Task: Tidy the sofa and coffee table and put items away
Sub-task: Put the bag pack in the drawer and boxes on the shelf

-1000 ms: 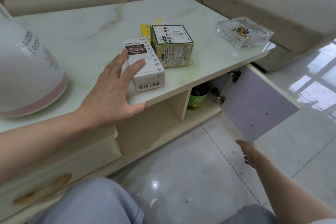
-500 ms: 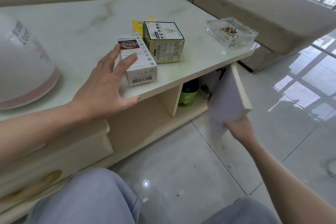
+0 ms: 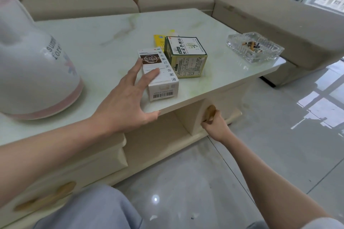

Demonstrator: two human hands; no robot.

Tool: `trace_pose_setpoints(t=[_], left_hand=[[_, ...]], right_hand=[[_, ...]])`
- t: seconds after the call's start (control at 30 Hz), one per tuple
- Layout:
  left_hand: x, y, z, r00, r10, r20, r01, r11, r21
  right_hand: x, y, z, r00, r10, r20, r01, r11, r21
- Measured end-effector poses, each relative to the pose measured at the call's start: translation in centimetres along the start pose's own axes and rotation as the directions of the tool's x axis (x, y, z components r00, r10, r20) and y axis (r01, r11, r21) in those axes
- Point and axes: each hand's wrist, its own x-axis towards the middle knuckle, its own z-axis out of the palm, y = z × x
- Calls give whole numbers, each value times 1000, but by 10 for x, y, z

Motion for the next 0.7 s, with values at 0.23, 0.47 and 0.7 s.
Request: trace_pose_setpoints(t=[0.23,0.47,0.7], left_hand=[[-1,3,-3,1000,-22,6,22,1000,14],[-6,3,-7,976,-106,-191,86,990,-113],[-4,0,-14,950,-245,-193,177,933,-312]], right_hand=[[-50,-49,-59,765,-184,-618,282,957,64],[-44,-188,-93,894,-208,-397,303,933,193],[-38,-209,-65,977,-50,-208,134,902,411]])
